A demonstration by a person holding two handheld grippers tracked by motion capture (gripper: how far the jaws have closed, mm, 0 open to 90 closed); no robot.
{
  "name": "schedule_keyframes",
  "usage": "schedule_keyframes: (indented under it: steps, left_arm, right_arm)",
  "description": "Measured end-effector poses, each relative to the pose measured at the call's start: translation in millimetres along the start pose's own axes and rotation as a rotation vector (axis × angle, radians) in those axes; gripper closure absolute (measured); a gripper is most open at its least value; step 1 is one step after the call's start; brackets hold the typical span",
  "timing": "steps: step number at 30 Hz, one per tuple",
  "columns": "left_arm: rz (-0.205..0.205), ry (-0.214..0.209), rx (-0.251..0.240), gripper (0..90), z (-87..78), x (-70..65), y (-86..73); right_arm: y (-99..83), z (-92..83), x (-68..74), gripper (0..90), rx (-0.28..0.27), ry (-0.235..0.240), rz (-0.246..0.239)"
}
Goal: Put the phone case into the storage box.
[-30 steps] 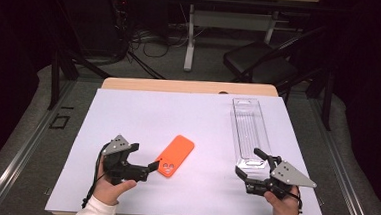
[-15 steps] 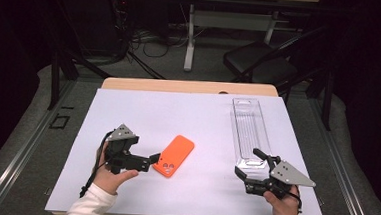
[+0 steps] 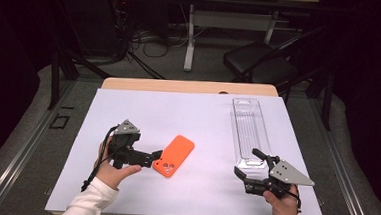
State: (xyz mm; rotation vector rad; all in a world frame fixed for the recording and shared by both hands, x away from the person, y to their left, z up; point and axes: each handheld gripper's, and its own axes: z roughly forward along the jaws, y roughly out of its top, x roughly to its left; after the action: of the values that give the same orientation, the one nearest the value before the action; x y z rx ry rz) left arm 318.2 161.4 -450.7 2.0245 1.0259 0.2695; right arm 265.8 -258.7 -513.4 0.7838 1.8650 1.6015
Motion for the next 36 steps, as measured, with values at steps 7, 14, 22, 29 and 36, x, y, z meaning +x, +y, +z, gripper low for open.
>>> schedule_keyframes:
  steps: [7,14,22,29,36]
  left_arm:
    - [-0.01,-0.006,0.043,0.4,4.3,-2.1,6.1]
    - [-0.048,-0.047,0.107,0.4,17.0,-3.8,12.4]
    - [-0.044,-0.07,0.171,0.4,31.6,-8.4,16.0]
    - [-0.016,-0.059,0.235,0.3,47.6,-12.8,19.0]
    - [-0.024,-0.054,0.254,0.4,58.4,-12.8,20.9]
  right_arm:
    - [-0.3,0.2,-0.1,14.6,0.007,0.001,0.005]
    - [-1.0,0.8,-1.1,14.6,0.011,0.002,0.003]
    - [-1.5,1.0,-1.2,14.7,0.012,0.005,0.005]
    - [-1.7,0.7,-1.8,14.7,0.017,0.004,0.006]
    - [-2.0,1.1,-1.9,14.7,0.02,0.005,0.0]
